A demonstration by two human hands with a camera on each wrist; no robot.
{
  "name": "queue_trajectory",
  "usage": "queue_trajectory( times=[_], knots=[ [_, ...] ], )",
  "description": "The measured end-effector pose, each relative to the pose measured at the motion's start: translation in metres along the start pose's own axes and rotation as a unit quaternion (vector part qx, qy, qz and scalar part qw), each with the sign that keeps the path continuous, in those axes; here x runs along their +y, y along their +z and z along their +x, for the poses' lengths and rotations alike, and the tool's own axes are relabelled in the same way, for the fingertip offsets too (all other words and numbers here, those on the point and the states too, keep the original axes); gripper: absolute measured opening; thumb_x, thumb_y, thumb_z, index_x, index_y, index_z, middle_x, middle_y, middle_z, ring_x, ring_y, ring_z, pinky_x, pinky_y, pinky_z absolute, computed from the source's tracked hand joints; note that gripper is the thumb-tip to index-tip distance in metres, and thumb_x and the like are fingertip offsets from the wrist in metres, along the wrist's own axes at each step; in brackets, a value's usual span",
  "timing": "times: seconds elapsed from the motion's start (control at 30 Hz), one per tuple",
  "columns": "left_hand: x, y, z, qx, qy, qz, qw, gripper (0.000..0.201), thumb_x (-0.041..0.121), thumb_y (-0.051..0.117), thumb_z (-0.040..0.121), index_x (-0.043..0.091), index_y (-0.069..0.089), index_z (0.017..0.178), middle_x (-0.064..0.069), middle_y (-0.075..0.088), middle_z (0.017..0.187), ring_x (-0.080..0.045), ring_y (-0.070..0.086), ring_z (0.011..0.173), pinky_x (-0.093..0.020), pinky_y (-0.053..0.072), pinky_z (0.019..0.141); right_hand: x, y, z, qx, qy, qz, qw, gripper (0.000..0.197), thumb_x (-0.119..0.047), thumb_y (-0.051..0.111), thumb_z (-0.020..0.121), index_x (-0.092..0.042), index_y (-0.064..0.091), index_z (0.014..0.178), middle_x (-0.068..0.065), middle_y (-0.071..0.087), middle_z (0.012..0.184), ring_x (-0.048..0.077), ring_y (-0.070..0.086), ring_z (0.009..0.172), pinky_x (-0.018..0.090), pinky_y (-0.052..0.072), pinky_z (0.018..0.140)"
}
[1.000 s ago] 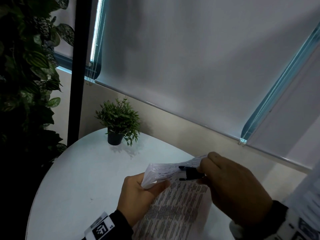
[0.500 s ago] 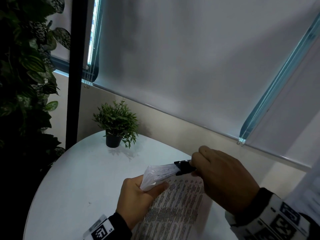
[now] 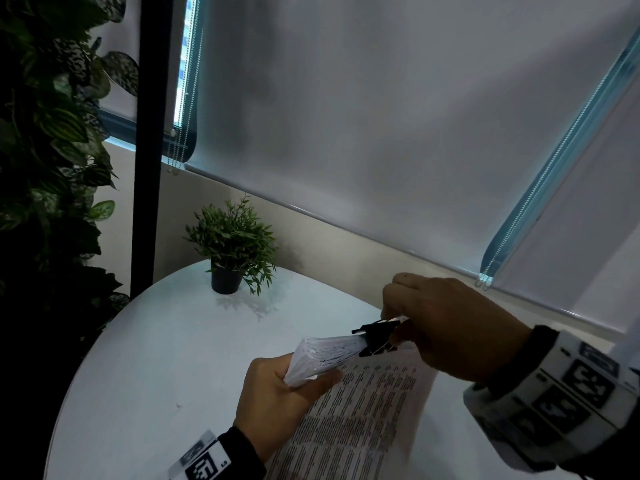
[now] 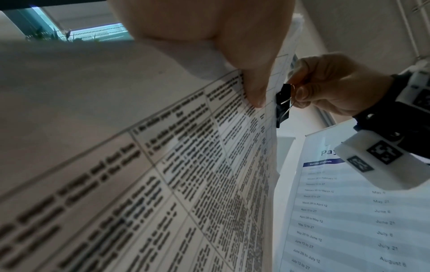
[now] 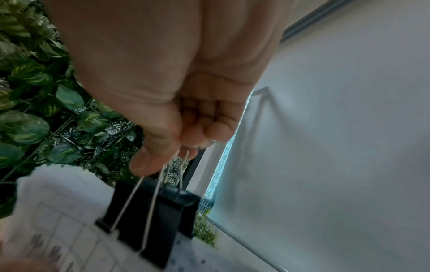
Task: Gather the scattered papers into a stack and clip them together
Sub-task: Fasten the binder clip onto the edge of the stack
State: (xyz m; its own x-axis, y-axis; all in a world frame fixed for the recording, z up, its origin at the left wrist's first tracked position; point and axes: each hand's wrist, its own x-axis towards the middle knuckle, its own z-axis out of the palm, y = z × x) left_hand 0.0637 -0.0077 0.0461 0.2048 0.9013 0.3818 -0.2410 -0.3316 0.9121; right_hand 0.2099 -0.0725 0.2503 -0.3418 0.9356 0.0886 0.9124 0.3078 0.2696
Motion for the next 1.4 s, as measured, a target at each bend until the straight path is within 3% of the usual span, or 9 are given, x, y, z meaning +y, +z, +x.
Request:
queue_trajectory(
  times=[0.17,0.3,0.47,0.67,0.87,1.1,1.27,1.33,1.4],
  knots=[
    [-0.001,0.002,-0.001,-0.007,0.026,0.013,1.000,0.040,0.049,0.078,0.062,0.009,0.073,0.067,-0.016,0.066,0.060,-0.011,0.049,0.053,-0.025,0.041,0.054,-0.010,-0.016,0.006,-0.093,-0.031,-0.078,0.992,0.016,-0.020,0.057,0.090,-0.023,0.049,0.103,-0.008,0.045,0.097,0.016,0.051,0.086,0.032,0.045,0.075],
    [0.005,0.006,-0.003,-0.015,0.037,0.028,0.999,0.042,0.051,0.076,0.064,0.009,0.071,0.066,-0.012,0.058,0.052,-0.008,0.041,0.050,-0.028,0.037,0.047,-0.031,-0.017,0.010,-0.123,-0.084,-0.151,0.977,0.015,-0.011,0.051,0.089,-0.016,0.044,0.101,0.002,0.047,0.103,0.019,0.040,0.075,0.032,0.033,0.060],
    [0.008,0.006,-0.005,0.003,0.006,0.030,1.000,0.023,0.047,0.079,0.063,0.029,0.076,0.077,-0.007,0.073,0.069,-0.017,0.061,0.058,-0.042,0.054,0.061,-0.033,-0.015,0.016,-0.083,-0.078,-0.079,0.990,0.023,-0.016,0.055,0.088,-0.020,0.050,0.110,-0.003,0.050,0.109,0.021,0.054,0.092,0.029,0.034,0.068],
    [0.022,0.005,-0.008,0.001,-0.035,-0.019,0.999,0.023,0.027,0.086,0.062,0.034,0.078,0.082,-0.001,0.077,0.078,-0.031,0.071,0.075,-0.045,0.057,0.072,-0.013,0.000,0.016,-0.045,-0.055,0.048,0.996,0.026,-0.012,0.070,0.079,-0.020,0.059,0.101,-0.016,0.045,0.091,0.007,0.051,0.085,0.015,0.035,0.066],
    [0.029,0.007,-0.008,0.010,-0.067,-0.044,0.997,0.024,0.029,0.081,0.057,0.033,0.079,0.081,-0.003,0.077,0.078,-0.032,0.070,0.074,-0.047,0.057,0.072,-0.011,0.001,0.017,-0.066,-0.049,0.029,0.996,0.031,-0.017,0.070,0.082,-0.022,0.055,0.108,-0.008,0.054,0.108,0.012,0.055,0.097,0.031,0.048,0.081],
    [0.029,0.006,-0.006,0.008,-0.079,-0.051,0.996,0.021,0.021,0.082,0.059,0.026,0.079,0.079,-0.004,0.077,0.077,-0.024,0.072,0.075,-0.041,0.058,0.071,0.009,0.003,0.014,-0.090,-0.011,0.011,0.996,0.028,-0.017,0.065,0.086,-0.020,0.054,0.112,-0.008,0.052,0.111,0.013,0.054,0.099,0.028,0.045,0.082],
    [0.032,0.005,-0.003,0.015,-0.081,-0.069,0.994,0.018,0.016,0.081,0.058,0.018,0.077,0.075,-0.001,0.076,0.074,-0.013,0.072,0.066,-0.018,0.053,0.057,0.019,0.008,0.016,-0.085,0.004,0.083,0.993,0.055,-0.033,0.074,0.077,-0.025,0.051,0.126,-0.020,0.041,0.097,-0.001,0.044,0.086,0.012,0.034,0.072],
    [0.035,0.003,-0.002,0.018,-0.079,-0.076,0.994,0.020,0.015,0.080,0.057,0.017,0.076,0.076,-0.002,0.076,0.073,-0.012,0.072,0.065,-0.018,0.053,0.055,0.027,0.007,0.013,-0.043,0.007,0.157,0.987,0.072,-0.041,0.078,0.069,-0.028,0.047,0.133,-0.019,0.045,0.111,-0.002,0.047,0.097,0.008,0.037,0.080],
    [0.036,0.002,-0.001,0.023,-0.084,-0.081,0.993,0.018,0.010,0.080,0.060,0.015,0.075,0.077,-0.003,0.076,0.073,-0.015,0.072,0.064,-0.020,0.054,0.054,0.036,0.008,0.009,0.087,-0.027,0.246,0.965,0.058,-0.046,0.069,0.073,-0.025,0.056,0.126,-0.012,0.054,0.117,0.001,0.053,0.101,0.012,0.044,0.085]
  ],
)
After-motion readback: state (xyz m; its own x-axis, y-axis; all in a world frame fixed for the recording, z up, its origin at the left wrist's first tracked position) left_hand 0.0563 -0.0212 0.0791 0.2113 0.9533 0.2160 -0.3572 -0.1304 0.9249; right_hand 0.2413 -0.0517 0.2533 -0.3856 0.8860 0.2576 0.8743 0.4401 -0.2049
